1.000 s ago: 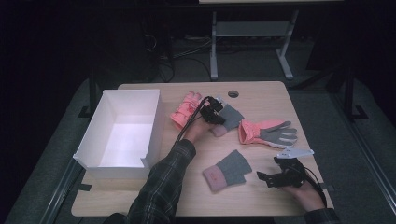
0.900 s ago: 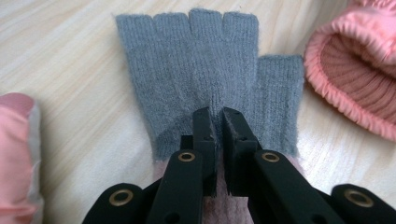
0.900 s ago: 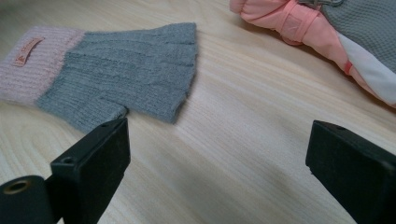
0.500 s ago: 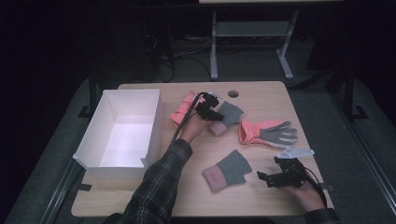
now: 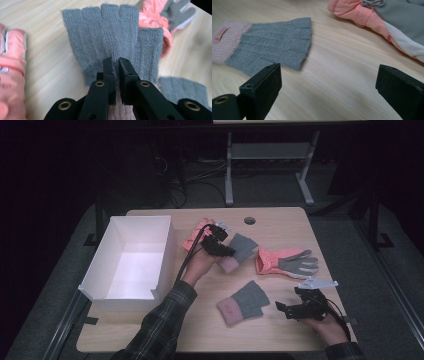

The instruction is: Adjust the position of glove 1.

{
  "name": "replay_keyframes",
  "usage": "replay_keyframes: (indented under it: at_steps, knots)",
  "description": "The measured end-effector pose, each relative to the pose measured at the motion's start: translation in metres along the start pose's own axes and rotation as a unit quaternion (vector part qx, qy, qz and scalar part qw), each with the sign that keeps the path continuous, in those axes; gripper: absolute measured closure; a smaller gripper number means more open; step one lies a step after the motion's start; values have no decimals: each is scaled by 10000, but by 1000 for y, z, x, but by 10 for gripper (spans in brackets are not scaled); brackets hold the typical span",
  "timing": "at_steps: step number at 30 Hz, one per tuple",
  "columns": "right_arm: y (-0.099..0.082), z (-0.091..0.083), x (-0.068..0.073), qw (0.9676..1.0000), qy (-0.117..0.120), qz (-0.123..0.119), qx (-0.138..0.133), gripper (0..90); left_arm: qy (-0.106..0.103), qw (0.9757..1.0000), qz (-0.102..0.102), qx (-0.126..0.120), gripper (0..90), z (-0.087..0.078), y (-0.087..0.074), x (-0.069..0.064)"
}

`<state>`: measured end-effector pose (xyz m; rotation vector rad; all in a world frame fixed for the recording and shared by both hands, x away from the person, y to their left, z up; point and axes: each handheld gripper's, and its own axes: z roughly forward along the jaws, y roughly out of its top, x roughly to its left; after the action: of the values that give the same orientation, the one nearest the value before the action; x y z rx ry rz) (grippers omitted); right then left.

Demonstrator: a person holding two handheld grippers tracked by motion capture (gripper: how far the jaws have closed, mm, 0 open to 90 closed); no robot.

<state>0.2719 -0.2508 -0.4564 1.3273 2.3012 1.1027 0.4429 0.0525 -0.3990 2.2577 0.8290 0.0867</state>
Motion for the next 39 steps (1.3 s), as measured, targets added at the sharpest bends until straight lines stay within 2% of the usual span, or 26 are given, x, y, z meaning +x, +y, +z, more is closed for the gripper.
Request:
replay_keyframes:
  at_steps: [1, 5, 7, 8, 10, 11, 15, 17, 25, 30, 31, 33, 34, 35, 38, 39]
  knots:
    - [0, -1, -1, 9999, 1, 96, -49, 61, -37, 10000, 32, -2, 846, -5, -5, -3]
    - [-1, 0, -2, 9997, -144, 162, -136, 61, -46, 10000, -15, -57, 846, -14, -15, -10]
    - [-2, 0, -1, 9997, -146, 127, -133, 32, -34, 10000, -6, -48, 846, -16, -18, -12]
    - [-2, 0, -1, 9997, -146, 127, -133, 32, -37, 10000, 47, 12, 846, -18, -20, -13]
    - [-2, 0, -1, 9997, -170, 129, -109, 29, -64, 10000, 31, -20, 846, -22, -25, -17]
    - [-2, 0, 0, 9997, -227, 65, -98, 29, -83, 9999, 90, 4, 846, -26, -31, -21]
    - [-4, 1, -1, 9993, -341, 96, -87, 28, -131, 9999, 5, -27, 847, -31, -42, -27]
    - [-4, 0, -2, 9993, -337, 125, -96, 28, -104, 9999, 73, 39, 847, -35, -46, -29]
    - [-5, 0, -3, 9993, -370, 88, -35, 34, -198, 9997, 126, -25, 847, -49, -60, -44]
    - [-4, 0, -2, 9993, -364, 15, 3, 39, -308, 9992, 244, -59, 847, -51, -64, -51]
    - [-3, 1, -2, 9994, -345, -18, -18, 40, -356, 9988, 341, -2, 847, -51, -65, -53]
    - [-3, 1, -1, 9994, -335, -30, -2, 40, -369, 9987, 345, 5, 847, -50, -66, -54]
    - [-3, 2, -1, 9994, -332, -54, 15, 40, -406, 9988, 278, -25, 847, -48, -66, -56]
    - [-3, 3, -2, 9995, -320, -55, 31, 43, -467, 9981, 403, 46, 846, -47, -67, -57]
    - [-3, 3, -2, 9995, -321, -41, 41, 45, -569, 9977, 379, -17, 847, -45, -68, -61]
    - [-3, 3, -2, 9994, -327, -74, 68, 48, -582, 9973, 445, 26, 846, -42, -69, -65]
